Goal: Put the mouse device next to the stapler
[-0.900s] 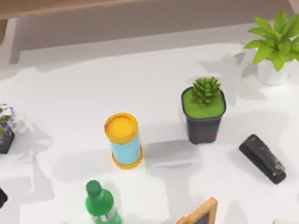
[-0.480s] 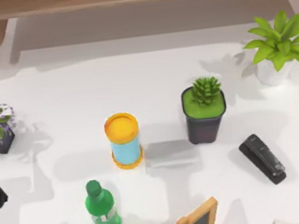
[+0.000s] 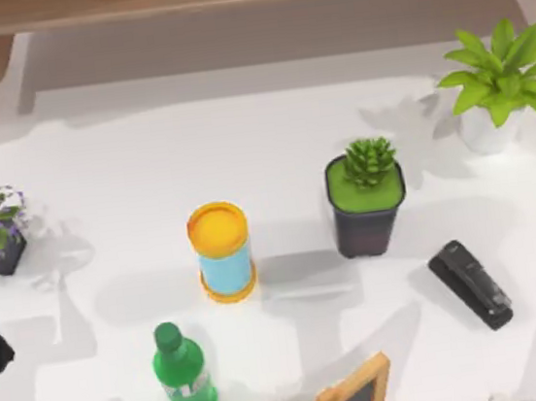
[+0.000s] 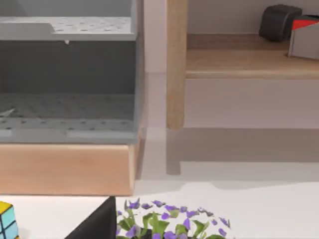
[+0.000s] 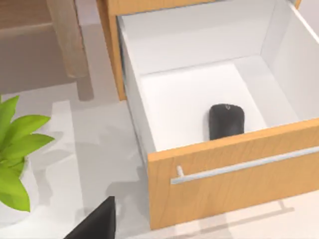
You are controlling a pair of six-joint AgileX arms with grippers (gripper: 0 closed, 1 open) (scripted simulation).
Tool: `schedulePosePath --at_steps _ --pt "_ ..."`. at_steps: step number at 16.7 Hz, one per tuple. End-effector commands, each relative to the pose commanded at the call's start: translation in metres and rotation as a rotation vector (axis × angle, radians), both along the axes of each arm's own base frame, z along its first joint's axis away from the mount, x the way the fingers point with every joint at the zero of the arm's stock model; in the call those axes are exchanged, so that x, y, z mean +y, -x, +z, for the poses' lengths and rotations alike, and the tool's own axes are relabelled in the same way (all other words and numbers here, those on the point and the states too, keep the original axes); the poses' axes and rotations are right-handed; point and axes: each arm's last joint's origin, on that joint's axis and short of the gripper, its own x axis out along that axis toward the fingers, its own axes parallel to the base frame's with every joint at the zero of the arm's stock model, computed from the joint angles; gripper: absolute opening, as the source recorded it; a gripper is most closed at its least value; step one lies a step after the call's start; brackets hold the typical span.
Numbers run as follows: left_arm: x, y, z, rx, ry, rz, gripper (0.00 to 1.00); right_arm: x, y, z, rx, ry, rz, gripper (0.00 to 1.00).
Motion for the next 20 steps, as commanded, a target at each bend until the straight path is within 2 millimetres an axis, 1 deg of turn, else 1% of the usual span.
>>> schedulePosePath --at_steps 2,3,5,7,8,10,13,16,20 --pt "0.0 0.0 0.0 0.0 0.0 0.0 1.0 -0.018 -0.038 0.024 0.117 -0.028 -0.041 1.0" --pt "0.0 0.0 0.0 0.0 0.0 0.0 1.0 -0.028 -0.058 0.03 0.176 -0.044 -0.058 1.0" --pt "0.0 0.0 0.0 0.0 0.0 0.0 1.0 -0.049 -0.097 0.035 0.293 -0.076 -0.085 1.0" --pt "0.0 0.0 0.0 0.0 0.0 0.0 1.0 -0.07 -0.137 0.029 0.405 -0.109 -0.102 1.0" --pt "0.0 0.0 0.0 0.0 0.0 0.0 1.0 -0.08 -0.157 0.023 0.457 -0.124 -0.107 1.0" --pt "0.0 0.0 0.0 0.0 0.0 0.0 1.0 -0.098 -0.192 0.004 0.555 -0.153 -0.112 1.0" --pt "0.0 0.0 0.0 0.0 0.0 0.0 1.0 -0.118 -0.236 -0.035 0.687 -0.191 -0.102 1.0" --pt "0.0 0.0 0.0 0.0 0.0 0.0 1.0 -0.126 -0.267 -0.075 0.787 -0.217 -0.078 1.0" --pt "0.0 0.0 0.0 0.0 0.0 0.0 1.0 -0.129 -0.293 -0.122 0.879 -0.248 -0.05 1.0"
